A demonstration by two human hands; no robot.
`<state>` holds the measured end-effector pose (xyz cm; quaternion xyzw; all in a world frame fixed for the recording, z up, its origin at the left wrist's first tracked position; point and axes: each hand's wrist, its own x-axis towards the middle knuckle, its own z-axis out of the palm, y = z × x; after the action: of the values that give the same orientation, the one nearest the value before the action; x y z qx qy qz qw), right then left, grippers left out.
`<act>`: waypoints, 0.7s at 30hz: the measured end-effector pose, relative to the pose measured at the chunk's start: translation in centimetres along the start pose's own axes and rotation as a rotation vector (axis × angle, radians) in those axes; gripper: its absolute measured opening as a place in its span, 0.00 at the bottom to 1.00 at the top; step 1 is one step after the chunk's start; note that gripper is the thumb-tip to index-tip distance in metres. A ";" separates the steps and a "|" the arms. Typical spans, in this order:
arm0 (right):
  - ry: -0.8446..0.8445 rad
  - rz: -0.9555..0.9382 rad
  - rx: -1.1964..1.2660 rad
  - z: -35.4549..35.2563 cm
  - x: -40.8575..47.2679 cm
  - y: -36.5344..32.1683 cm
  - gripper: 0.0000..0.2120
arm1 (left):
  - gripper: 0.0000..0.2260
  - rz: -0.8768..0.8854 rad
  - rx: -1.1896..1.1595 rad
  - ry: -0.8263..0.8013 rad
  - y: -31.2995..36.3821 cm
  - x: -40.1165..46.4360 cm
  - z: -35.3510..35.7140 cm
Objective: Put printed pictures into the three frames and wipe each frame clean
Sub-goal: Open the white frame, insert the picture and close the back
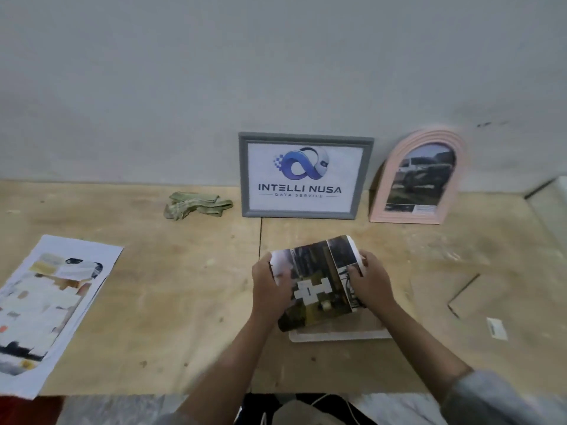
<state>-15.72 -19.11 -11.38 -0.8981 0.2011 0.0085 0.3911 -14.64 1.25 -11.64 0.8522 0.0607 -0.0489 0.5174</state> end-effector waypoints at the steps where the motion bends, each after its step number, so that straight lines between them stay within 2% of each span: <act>1: 0.013 0.026 -0.016 -0.6 -0.5 1.0 0.16 | 0.15 0.006 0.042 -0.071 0.0 0.0 0.9; 5: 0.011 0.076 -0.074 -1.4 -2.3 3.2 0.22 | 0.23 0.026 0.178 -0.303 -0.2 -0.3 2.8; 8: -0.026 0.051 -0.131 -1.5 -3.0 4.1 0.22 | 0.28 0.124 0.385 -0.366 -1.2 -0.5 3.5; 12: -0.067 0.039 -0.196 -1.8 -3.4 4.9 0.20 | 0.29 0.227 0.695 -0.394 -1.9 -0.7 3.7; 15: -0.102 -0.008 -0.340 -2.1 -3.2 5.5 0.21 | 0.35 0.249 0.748 -0.442 -2.1 -0.3 3.6; 18: -0.205 -0.108 -0.500 -2.4 -2.6 6.2 0.35 | 0.40 0.309 0.844 -0.517 -2.1 0.2 3.1; 21: -0.399 -0.148 -0.657 -2.6 -2.4 6.3 0.45 | 0.43 0.346 0.892 -0.573 -2.4 0.6 2.7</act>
<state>-20.62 -23.99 -13.55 -0.9682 0.0422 0.2188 0.1135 -14.44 0.00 -15.03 0.9387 -0.2498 -0.2141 0.1030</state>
